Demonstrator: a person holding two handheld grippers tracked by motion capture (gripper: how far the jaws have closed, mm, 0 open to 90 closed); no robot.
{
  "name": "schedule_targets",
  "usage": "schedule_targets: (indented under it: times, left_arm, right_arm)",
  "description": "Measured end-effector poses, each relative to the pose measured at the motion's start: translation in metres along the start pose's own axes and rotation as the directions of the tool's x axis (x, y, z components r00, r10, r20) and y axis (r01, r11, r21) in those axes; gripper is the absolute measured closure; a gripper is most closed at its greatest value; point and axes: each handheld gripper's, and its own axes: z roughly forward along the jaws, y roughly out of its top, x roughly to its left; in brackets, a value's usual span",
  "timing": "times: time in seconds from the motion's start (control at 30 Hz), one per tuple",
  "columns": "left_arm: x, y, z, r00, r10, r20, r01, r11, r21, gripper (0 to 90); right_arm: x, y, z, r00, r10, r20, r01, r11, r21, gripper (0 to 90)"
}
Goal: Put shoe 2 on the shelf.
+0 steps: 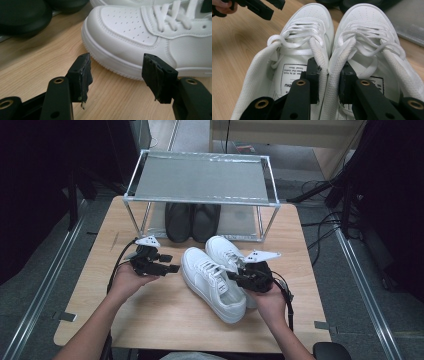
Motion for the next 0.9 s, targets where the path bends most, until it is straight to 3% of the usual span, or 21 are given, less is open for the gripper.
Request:
schedule_targets:
  times: [0.17,0.3,0.4,0.47,0.57,0.73,0.77,0.8,0.9]
  left_arm:
    - [0.003,-0.006,-0.007,0.9998,-0.015,-0.016,0.015,0.9998,-0.012,41.0]
    - [0.011,-0.016,-0.017,0.9973,-0.047,-0.057,0.045,0.9985,-0.031,40.7]
    - [0.015,-0.020,-0.021,0.9946,-0.068,-0.079,0.064,0.9969,-0.046,40.5]
    - [0.018,-0.023,-0.024,0.9932,-0.077,-0.086,0.073,0.9960,-0.051,40.4]
    - [0.021,-0.026,-0.028,0.9910,-0.085,-0.103,0.080,0.9954,-0.052,40.4]
    - [0.029,-0.031,-0.032,0.9869,-0.112,-0.116,0.104,0.9921,-0.070,40.4]
    - [0.029,-0.031,-0.032,0.9869,-0.112,-0.116,0.104,0.9921,-0.070,40.4]
    - [0.031,-0.031,-0.034,0.9847,-0.126,-0.120,0.118,0.9901,-0.076,40.5]
    - [0.033,-0.033,-0.035,0.9837,-0.132,-0.122,0.123,0.9893,-0.079,40.4]
  right_arm:
    - [-0.003,0.006,-0.006,0.9995,-0.027,-0.017,0.027,1.000,0.007,75.7]
    - [-0.008,0.012,-0.009,0.9952,-0.085,-0.049,0.085,0.996,0.013,75.8]
    - [-0.014,0.021,-0.009,0.9814,-0.164,-0.100,0.166,0.986,0.018,75.9]
    - [-0.017,0.026,-0.008,0.9725,-0.188,-0.138,0.192,0.981,0.017,75.9]
    - [-0.024,0.033,-0.006,0.9641,-0.183,-0.192,0.190,0.981,0.020,76.1]
    - [-0.032,0.046,-0.001,0.9380,-0.215,-0.272,0.225,0.974,0.006,76.1]
    - [-0.032,0.046,-0.001,0.9380,-0.215,-0.272,0.225,0.974,0.006,76.1]
    - [-0.032,0.053,0.001,0.9289,-0.237,-0.284,0.246,0.969,-0.003,76.1]
    - [-0.032,0.065,0.001,0.9215,-0.258,-0.291,0.268,0.963,-0.004,76.1]
